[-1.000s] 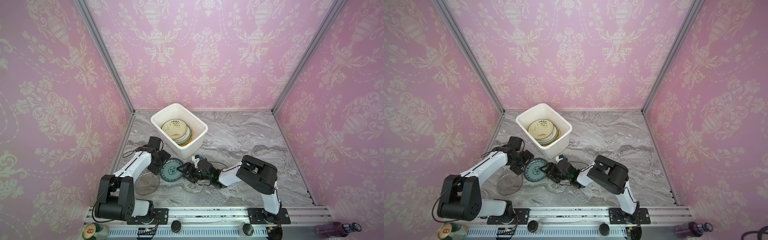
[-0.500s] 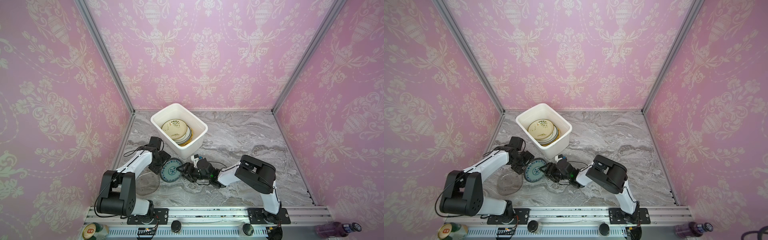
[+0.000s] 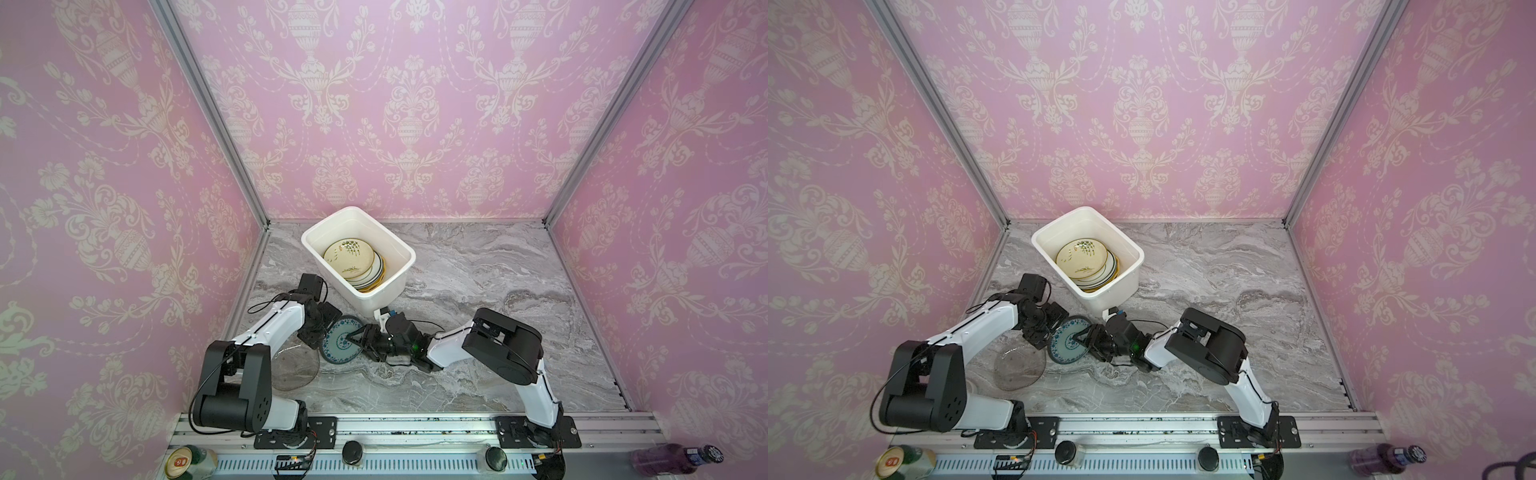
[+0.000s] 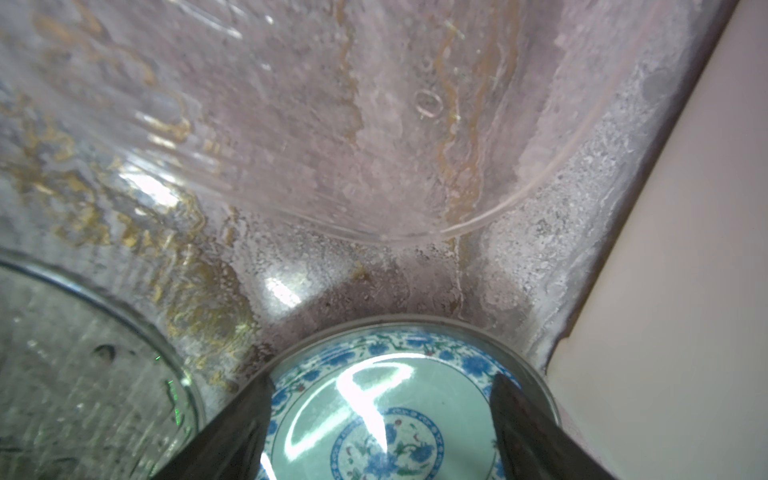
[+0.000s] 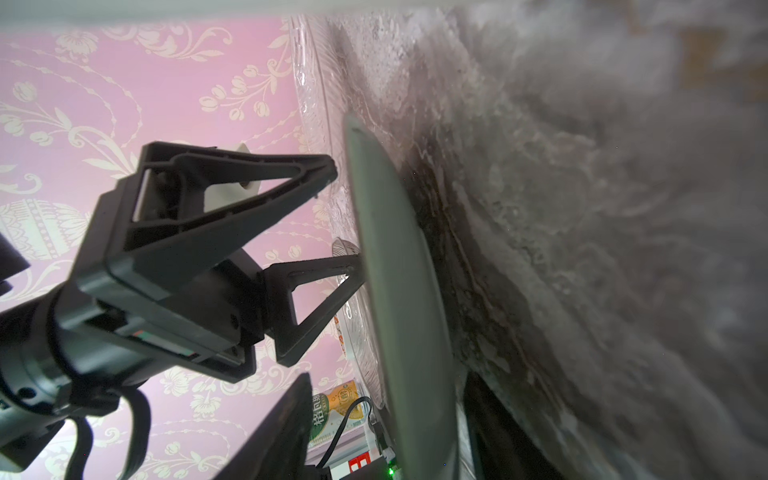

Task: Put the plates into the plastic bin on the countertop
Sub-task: 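Grip the blue-and-white plate rim with the right gripper and tilt it up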

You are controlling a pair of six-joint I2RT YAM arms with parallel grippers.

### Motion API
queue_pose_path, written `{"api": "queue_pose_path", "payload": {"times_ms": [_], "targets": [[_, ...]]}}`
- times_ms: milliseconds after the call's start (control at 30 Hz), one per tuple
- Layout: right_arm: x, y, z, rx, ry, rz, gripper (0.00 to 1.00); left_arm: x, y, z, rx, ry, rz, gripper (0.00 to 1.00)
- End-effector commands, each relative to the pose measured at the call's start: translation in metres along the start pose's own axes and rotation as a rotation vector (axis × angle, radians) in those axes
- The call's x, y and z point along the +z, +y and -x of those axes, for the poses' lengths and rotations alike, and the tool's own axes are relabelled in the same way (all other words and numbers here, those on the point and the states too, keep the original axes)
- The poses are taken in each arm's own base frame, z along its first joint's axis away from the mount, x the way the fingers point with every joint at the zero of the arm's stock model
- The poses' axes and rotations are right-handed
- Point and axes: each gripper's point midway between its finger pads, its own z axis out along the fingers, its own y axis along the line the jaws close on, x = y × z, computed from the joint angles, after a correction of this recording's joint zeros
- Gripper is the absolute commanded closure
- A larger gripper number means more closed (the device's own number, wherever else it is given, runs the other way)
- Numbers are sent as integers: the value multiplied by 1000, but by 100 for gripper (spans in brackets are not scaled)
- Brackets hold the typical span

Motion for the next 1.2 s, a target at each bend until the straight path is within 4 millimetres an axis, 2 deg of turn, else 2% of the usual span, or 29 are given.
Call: {"api": "queue_pose_path", "payload": {"times_ms": [0, 367, 433, 767, 833, 933, 1167], "targets": [[9, -12, 1, 24, 18, -33, 45, 5, 9, -4, 17, 26, 31, 16], [14, -18, 5, 43, 11, -36, 67, 4, 6, -5, 18, 35, 22, 17], [15, -19, 6, 37, 7, -43, 74, 3, 5, -5, 20, 37, 24, 17], [16, -14, 8, 28, 8, -43, 95, -11, 1, -4, 43, 26, 14, 17], [14, -12, 9, 26, 3, -40, 99, -16, 1, -4, 51, 21, 15, 17], [8, -10, 5, 28, 16, -58, 100, -29, -3, -1, 74, 0, 4, 16], [-19, -6, -14, -11, 116, -169, 100, -76, -13, 7, 105, -105, -60, 8]]}}
